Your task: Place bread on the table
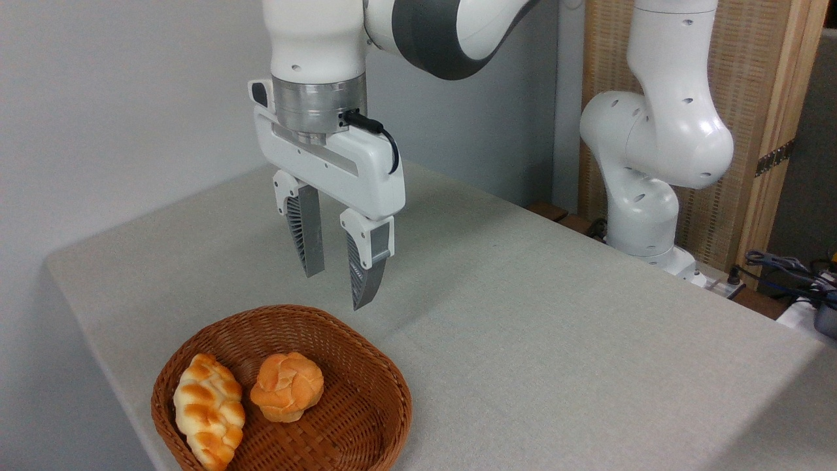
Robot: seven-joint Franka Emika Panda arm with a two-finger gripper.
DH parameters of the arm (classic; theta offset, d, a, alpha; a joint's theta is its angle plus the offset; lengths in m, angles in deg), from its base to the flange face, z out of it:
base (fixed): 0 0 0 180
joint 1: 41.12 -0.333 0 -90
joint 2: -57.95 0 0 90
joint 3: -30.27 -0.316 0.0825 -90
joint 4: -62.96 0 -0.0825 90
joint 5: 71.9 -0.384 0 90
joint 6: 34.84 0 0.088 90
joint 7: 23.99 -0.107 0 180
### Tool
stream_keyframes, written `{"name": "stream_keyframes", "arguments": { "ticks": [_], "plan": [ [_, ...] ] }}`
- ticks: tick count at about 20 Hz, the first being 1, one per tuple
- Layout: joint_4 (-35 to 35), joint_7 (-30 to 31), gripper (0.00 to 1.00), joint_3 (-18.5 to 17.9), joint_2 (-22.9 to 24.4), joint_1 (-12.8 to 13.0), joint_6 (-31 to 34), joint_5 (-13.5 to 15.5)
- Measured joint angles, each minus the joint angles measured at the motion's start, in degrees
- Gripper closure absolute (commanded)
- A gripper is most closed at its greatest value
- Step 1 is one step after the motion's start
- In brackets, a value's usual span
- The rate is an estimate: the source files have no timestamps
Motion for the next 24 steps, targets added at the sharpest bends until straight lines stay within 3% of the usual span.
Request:
{"name": "stream_keyframes", "arguments": {
  "ticks": [12, 17, 24],
  "plan": [
    [0.3, 0.0, 0.00, -1.1, 0.0, -0.1, 0.0, 0.0],
    [0.3, 3.1, 0.00, -1.1, 0.0, -0.1, -0.4, 0.0],
    [0.2, 1.8, 0.00, -0.6, -1.5, 0.5, -7.1, 0.3]
  ]
}}
